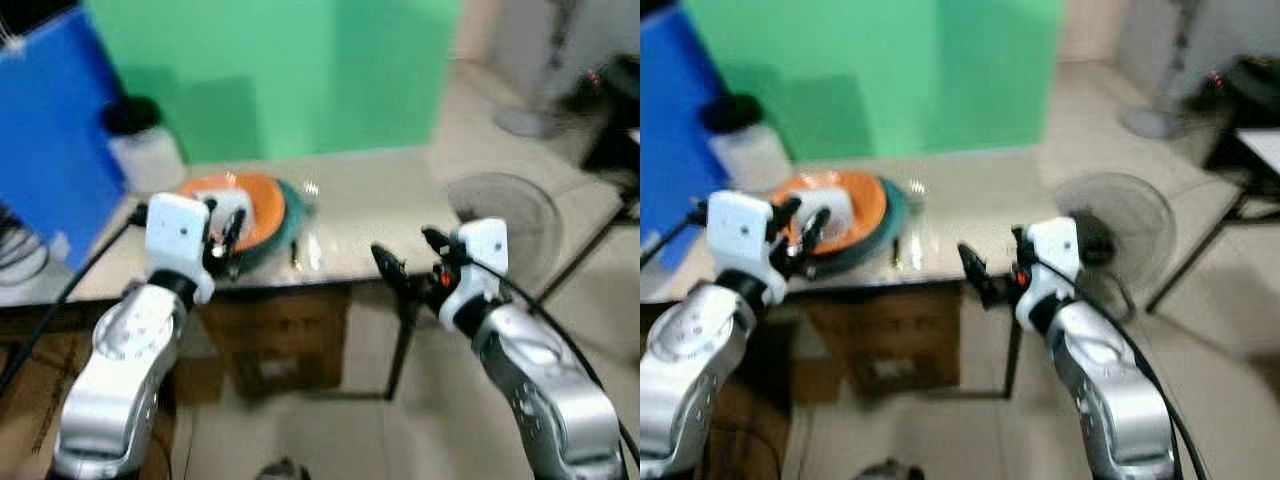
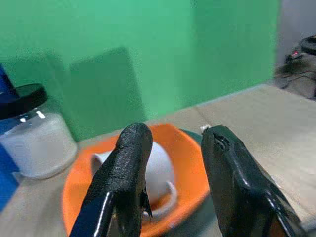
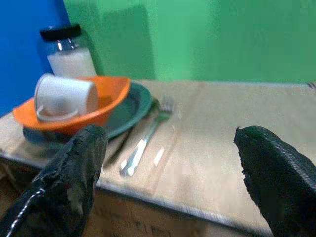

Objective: Setting the table

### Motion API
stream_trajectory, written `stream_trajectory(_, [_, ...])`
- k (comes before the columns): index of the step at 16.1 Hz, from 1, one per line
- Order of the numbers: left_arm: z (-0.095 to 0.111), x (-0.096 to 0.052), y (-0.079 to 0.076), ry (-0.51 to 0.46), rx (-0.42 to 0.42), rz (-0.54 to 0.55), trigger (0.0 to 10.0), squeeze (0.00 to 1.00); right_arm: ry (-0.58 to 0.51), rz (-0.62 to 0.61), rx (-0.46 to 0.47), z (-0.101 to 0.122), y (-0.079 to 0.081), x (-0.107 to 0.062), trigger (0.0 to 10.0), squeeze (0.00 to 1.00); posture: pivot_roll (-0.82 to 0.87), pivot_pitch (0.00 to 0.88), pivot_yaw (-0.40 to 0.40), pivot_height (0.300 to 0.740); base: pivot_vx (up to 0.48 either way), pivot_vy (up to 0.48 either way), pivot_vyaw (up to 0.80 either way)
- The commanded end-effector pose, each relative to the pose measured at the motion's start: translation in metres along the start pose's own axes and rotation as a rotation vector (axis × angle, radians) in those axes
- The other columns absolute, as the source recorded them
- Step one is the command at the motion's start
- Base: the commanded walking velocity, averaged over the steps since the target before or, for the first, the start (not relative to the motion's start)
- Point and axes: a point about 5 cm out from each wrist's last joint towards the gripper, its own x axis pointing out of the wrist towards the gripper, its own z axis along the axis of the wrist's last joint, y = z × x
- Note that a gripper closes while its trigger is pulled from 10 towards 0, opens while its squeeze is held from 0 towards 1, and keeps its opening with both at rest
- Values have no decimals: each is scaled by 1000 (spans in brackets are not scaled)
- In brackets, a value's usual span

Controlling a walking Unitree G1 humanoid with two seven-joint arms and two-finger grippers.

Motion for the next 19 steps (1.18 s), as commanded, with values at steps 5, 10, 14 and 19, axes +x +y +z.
stream_trajectory(5, [3,-1,2,-4,6,8,10000,0,2,58,-24,2,4,1,10000,835,136,0,40,740,301,0,0])
stream_trajectory(10, [3,-6,2,1,17,16,10000,0,15,124,-54,4,7,4,10000,863,149,0,26,740,302,0,800])
stream_trajectory(14, [3,-5,1,3,29,9,10000,0,30,185,-68,2,11,2,10000,835,147,0,28,740,213,0,800])
stream_trajectory(19, [1,-11,-5,29,94,-145,10000,0,88,100,-79,1,3,7,10000,0,143,0,15,740,0,0,0])
